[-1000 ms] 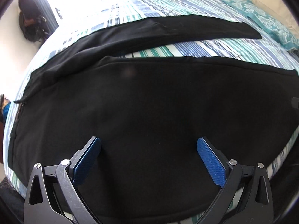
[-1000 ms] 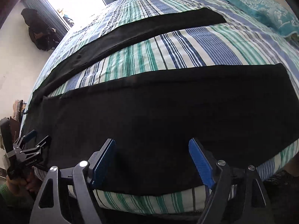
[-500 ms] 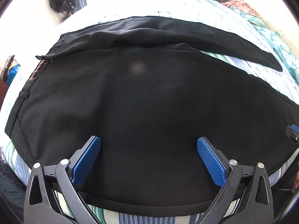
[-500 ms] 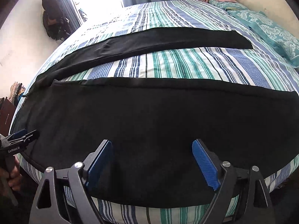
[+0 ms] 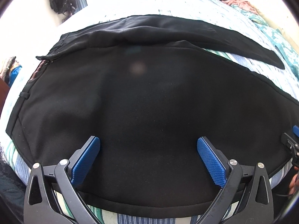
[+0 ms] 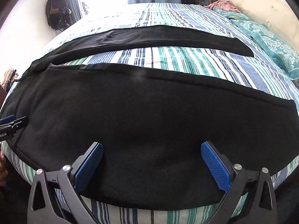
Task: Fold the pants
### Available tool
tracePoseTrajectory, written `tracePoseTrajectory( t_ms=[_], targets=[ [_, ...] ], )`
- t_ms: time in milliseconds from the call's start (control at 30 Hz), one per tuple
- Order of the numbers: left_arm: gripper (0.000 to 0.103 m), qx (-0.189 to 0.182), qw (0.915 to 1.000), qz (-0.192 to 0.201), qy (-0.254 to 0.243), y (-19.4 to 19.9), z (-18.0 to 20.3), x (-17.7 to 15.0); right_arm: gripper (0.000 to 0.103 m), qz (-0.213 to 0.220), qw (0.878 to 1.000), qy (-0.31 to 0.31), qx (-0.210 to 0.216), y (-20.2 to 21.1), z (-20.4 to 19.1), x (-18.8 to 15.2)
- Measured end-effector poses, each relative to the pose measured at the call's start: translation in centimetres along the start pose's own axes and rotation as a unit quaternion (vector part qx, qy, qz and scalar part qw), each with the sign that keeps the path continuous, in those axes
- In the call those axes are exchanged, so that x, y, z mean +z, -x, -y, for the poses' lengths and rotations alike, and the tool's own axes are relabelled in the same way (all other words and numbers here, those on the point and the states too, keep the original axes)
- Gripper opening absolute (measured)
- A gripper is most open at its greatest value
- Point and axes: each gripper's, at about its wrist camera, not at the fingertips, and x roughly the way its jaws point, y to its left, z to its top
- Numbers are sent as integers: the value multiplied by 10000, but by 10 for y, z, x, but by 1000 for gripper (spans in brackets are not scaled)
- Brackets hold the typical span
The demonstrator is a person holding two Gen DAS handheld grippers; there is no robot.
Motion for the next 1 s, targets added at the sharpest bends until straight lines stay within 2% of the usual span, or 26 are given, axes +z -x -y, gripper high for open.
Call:
tracePoseTrajectory(
  t_ms=[733, 1000],
  targets=[
    [103, 75, 9999, -114, -73, -4, 0, 2, 103, 37, 9999, 45, -106, -1, -3, -2],
    [103, 143, 9998, -48, -145, -4, 1, 0, 103, 37, 9999, 49, -128, -1, -4, -1]
  ],
)
